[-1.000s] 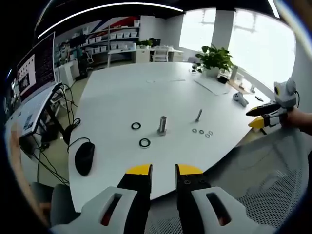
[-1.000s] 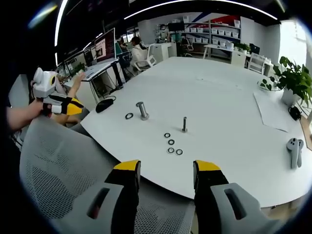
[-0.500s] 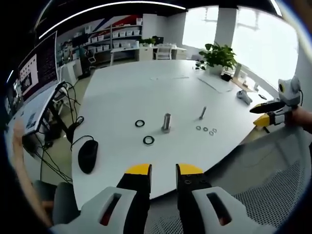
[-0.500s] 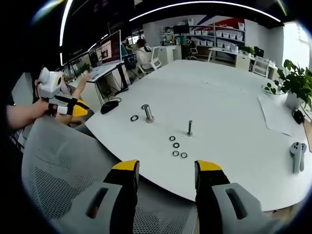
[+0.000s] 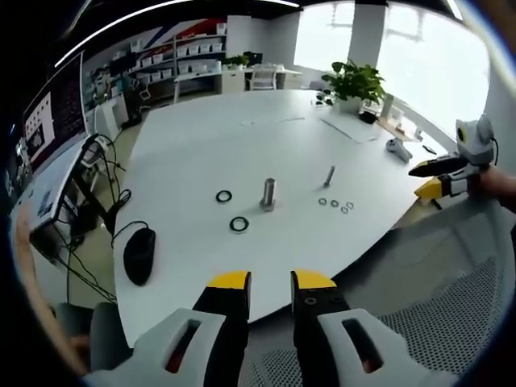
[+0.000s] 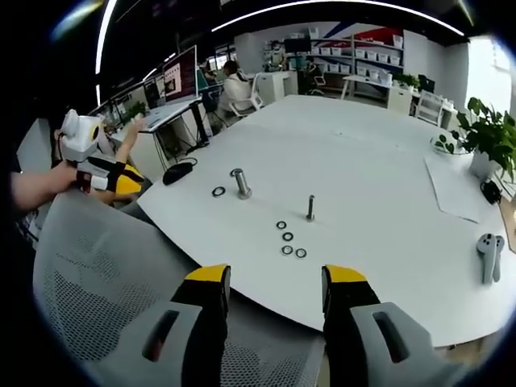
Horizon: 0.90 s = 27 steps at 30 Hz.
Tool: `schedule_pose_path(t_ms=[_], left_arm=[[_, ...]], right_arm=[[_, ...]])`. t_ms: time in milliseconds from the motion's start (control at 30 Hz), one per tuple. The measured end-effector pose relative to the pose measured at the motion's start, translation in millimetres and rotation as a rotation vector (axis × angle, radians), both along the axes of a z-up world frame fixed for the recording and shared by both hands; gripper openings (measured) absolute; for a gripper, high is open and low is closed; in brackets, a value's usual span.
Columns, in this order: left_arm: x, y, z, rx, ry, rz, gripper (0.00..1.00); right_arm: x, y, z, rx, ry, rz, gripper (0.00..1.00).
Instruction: Place the washer onto the threaded stud by aligning its center hole with the stud, sliding it down to the base, and recovering from edge contact or off-axis alignment until the washer reaches the visible bottom stop.
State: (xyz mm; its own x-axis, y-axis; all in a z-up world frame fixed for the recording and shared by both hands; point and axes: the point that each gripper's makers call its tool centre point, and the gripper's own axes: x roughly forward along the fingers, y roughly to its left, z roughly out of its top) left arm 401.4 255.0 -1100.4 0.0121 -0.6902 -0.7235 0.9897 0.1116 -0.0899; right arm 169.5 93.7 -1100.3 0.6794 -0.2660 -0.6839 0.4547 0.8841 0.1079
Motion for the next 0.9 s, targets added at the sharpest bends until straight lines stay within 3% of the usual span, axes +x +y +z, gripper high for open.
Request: schedule_pose_path(t_ms=[133,167,300,433,633,767,900], left_arm=[[1.3,-1,2.5,-0.019,0.018,0.013,0.18],[-0.5,0,-0.1,-0.007,0.046,0.019,0.18],[-2.0,0,-6.3,0.025,0.054,-0.001,0.18],[-7.1,3,-11.7,0.073,0.103,-0.003,0.19],[8.7,1,-13.2,0.103,0.089,0.008,0.19],[15.3,-9,-17.5,0.119,0.097,0.024,0.2],[18.4,-26,-17.2,0.128,0.063,0.014,0.21]], right_arm=[[0,-2,0.6,-0.01,-0.003,0.0,0.48],[0,-2,0.4,-0.008,-0.005,-0.003,0.48],[0,-2,1.1,-0.009,-0.009,-0.004,0.48],[0,-3,1.6,-0.008,-0.013,-0.005,0.48],[0,-3,2.2,-0.006,-0.021,-0.007,0.47],[1,-1,2.1,-0.003,-0.02,0.002,0.47],[1,-1,4.7,-0.001,-0.024,0.003,0.47]])
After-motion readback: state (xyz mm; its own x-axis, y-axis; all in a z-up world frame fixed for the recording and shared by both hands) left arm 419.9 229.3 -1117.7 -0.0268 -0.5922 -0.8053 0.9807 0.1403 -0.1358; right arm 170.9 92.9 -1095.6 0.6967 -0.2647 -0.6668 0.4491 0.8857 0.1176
